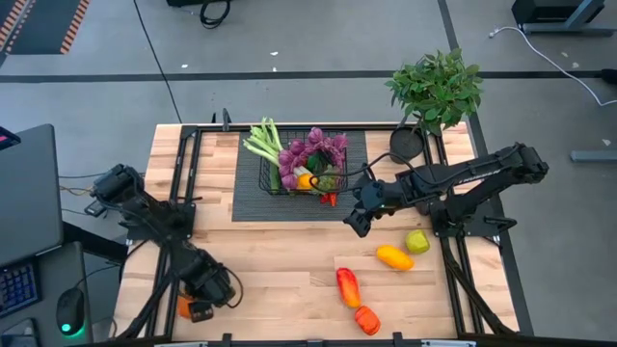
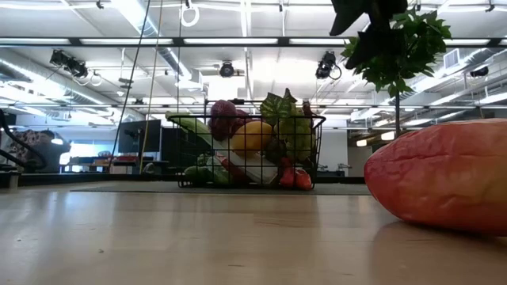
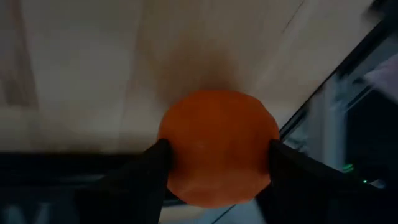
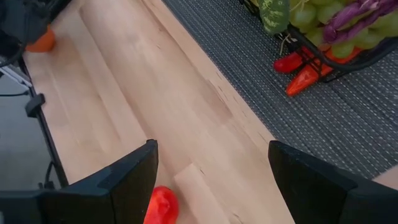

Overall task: Build produce basket
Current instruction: Put the orange into the wire basket

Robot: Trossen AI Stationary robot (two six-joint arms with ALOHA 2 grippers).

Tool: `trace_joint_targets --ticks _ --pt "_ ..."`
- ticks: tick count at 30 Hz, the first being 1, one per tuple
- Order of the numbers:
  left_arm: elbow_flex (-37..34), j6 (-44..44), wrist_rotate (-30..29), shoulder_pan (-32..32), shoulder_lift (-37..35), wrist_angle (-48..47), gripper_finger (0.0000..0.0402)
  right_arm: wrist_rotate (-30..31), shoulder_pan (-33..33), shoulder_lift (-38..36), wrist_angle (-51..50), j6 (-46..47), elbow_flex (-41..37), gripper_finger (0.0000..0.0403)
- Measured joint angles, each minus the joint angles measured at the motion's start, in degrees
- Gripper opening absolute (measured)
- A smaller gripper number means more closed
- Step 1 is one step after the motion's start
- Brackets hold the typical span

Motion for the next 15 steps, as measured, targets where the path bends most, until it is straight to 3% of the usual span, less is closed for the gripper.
trace_joint_targets --ticks 7,11,15 --pt "9.46 7.24 -0.33 9.15 0.0 -11.2 0.0248 -2.31 -0.94 -0.16 -1.95 -1.13 0.0 0.0307" --pt "18.87 15.41 -8.8 15.99 0.0 -20.01 0.0246 -2.97 -1.5 -0.22 -4.19 -1.4 0.0 0.0307" --pt "27.57 22.95 -19.9 23.81 -0.07 -20.51 0.0248 -3.0 -2.04 -0.22 -7.23 -2.77 0.0 0.0307"
